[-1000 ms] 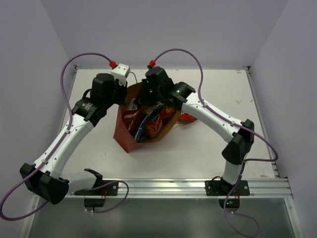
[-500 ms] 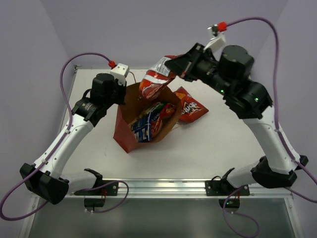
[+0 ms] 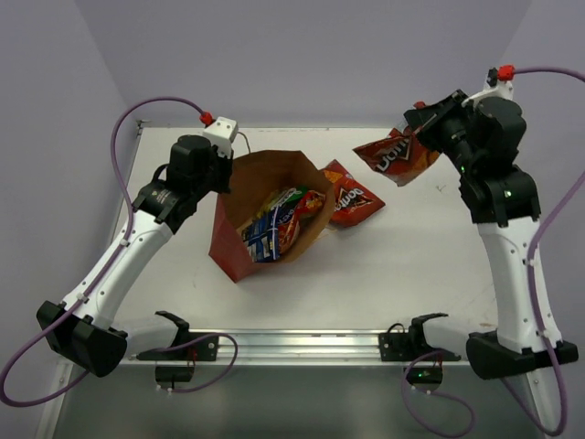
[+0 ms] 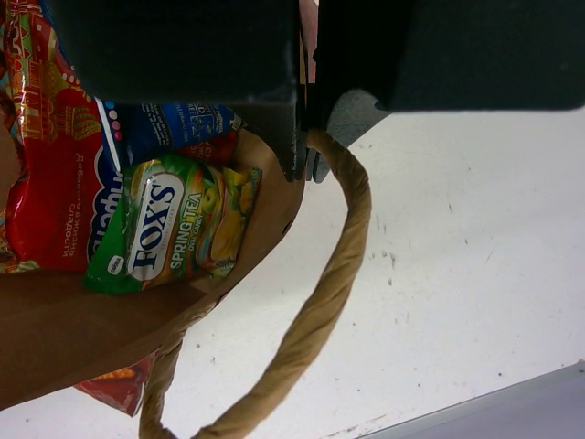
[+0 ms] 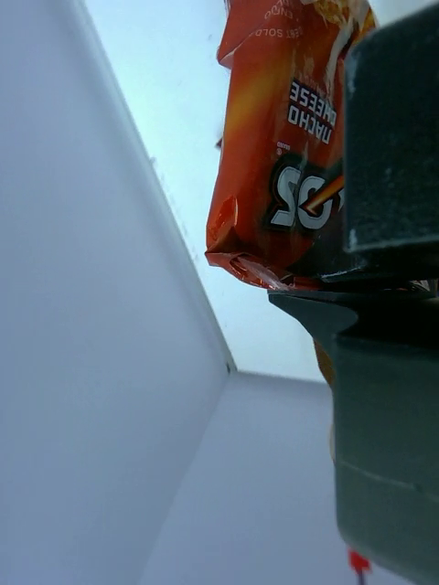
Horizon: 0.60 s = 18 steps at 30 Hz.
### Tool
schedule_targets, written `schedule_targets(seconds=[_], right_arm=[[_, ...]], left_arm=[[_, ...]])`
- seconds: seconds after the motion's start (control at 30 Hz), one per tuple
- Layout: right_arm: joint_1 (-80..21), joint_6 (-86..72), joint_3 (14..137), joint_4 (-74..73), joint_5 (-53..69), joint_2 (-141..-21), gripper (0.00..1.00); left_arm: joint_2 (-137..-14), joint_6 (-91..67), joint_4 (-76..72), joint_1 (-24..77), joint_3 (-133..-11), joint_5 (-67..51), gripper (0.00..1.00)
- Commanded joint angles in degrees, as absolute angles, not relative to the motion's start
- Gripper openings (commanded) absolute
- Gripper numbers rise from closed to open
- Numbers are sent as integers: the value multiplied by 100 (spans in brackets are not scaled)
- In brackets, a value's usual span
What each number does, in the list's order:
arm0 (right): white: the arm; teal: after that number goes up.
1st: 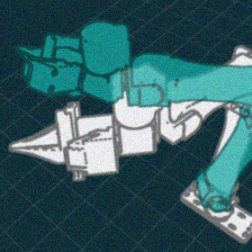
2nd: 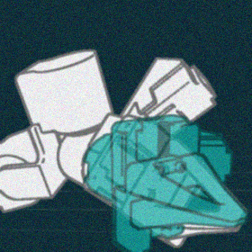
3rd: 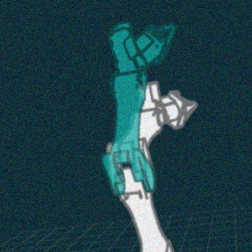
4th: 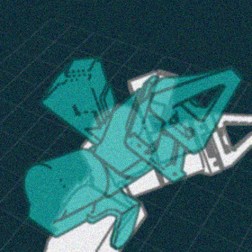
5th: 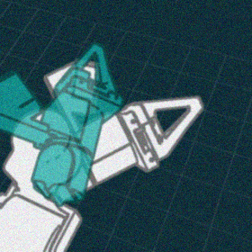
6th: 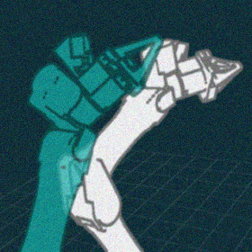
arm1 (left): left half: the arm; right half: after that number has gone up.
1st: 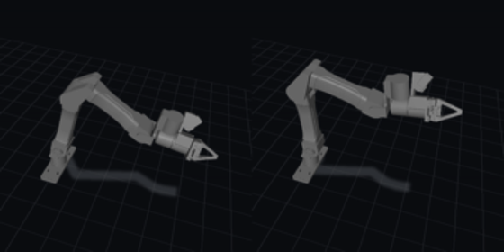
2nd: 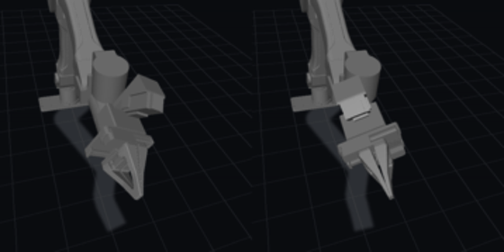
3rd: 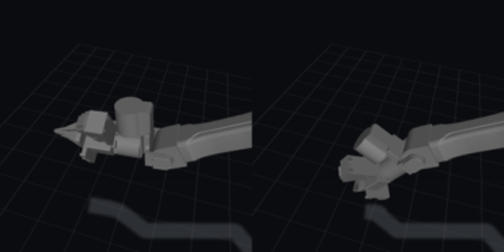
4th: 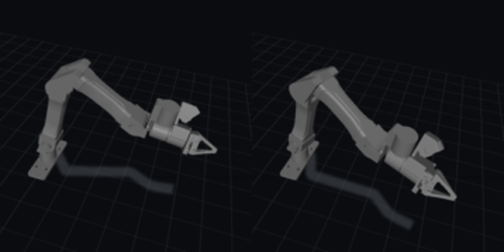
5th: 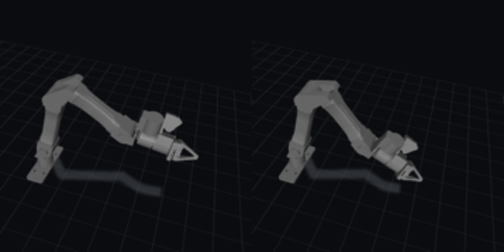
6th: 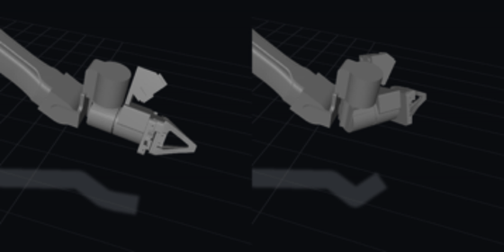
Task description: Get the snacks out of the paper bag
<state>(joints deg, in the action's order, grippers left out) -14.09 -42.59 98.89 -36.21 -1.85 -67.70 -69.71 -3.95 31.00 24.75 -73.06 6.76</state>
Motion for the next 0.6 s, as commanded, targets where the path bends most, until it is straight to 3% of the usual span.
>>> schedule_targets(seconds=[0.0, 0.1, 0.33, 0.4, 0.57], right_arm=[[-697, -4263, 9563, -3289, 298, -7485, 0], [-344, -4298, 9755, -2971, 667, -8458, 0], [-114, -4272, 11679, -2269, 1440, -10772, 0], [-27, -4315, 11559, -1795, 1817, -10942, 0], [342, -4492, 9486, -599, 2171, -10951, 0]], left_arm=[[-6847, -457, 2777, 2435, -7409, 844, 0], [-6873, -466, 2804, 2435, -7409, 844, 0], [-6987, -501, 2927, 2435, -7532, 905, 0], [-7005, -518, 2936, 2435, -7550, 914, 0], [-7005, -527, 2971, 2435, -7541, 940, 0]])
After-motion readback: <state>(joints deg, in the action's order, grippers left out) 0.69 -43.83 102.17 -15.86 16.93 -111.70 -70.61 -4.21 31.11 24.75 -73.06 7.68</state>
